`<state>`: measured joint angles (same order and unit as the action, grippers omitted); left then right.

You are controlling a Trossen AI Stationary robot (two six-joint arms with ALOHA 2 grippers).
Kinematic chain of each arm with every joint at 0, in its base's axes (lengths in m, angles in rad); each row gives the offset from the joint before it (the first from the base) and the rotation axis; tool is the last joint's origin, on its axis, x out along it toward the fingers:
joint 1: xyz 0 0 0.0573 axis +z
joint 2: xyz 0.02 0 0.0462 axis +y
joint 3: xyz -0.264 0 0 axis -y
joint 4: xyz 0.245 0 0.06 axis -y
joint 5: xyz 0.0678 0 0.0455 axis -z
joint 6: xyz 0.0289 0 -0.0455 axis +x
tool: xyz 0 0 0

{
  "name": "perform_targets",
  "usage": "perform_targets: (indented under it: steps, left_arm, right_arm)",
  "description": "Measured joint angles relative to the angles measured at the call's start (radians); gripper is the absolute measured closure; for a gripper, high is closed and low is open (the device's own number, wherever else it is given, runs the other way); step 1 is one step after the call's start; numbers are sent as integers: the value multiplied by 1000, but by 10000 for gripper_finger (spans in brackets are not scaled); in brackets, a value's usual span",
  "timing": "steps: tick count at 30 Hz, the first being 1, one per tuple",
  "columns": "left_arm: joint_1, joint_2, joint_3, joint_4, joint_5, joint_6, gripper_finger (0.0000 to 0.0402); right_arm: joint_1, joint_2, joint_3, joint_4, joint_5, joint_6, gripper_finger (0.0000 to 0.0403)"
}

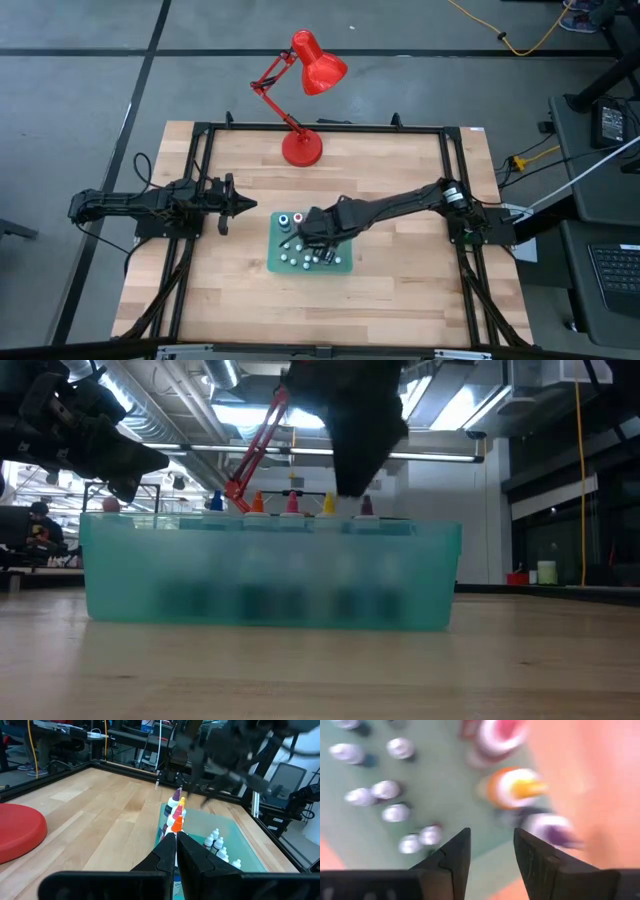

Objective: Pick & Place food coloring
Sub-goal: Return to Home Position

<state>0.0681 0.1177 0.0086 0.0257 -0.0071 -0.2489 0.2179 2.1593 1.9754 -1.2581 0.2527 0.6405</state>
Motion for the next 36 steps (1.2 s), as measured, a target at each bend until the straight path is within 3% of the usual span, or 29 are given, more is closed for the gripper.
perform_targets:
  steps: [6,10,14,17,20,23,25,27,30,36]
  left_arm:
    - [0,0,0,0,0,0,388]
    - [0,0,0,0,0,0,391]
    - [0,0,0,0,0,0,393]
    - [0,0,0,0,0,0,393]
    - [0,0,0,0,0,0,393]
    - [0,0,0,0,0,0,391]
    - [0,0,0,0,0,0,389]
    - [0,0,0,0,0,0,389]
    - [0,0,0,0,0,0,390]
    - [0,0,0,0,0,0,389]
  right_arm:
    - [2,-12,142,-230,224,-95,260]
    - [1,-120,123,-285,361,-104,286]
    - [1,-337,-41,-250,511,-133,320]
    - [-15,-584,-274,-73,550,-210,348]
    - [-65,-882,-596,246,432,-350,380]
    - [-156,-1175,-928,663,143,-540,397]
    - [-229,-1341,-1124,945,-65,-584,393]
    - [-287,-1475,-1293,1159,-192,-583,392]
    - [-317,-1639,-1477,1287,-206,-505,398]
    - [-284,-1881,-1703,1298,-209,-466,399]
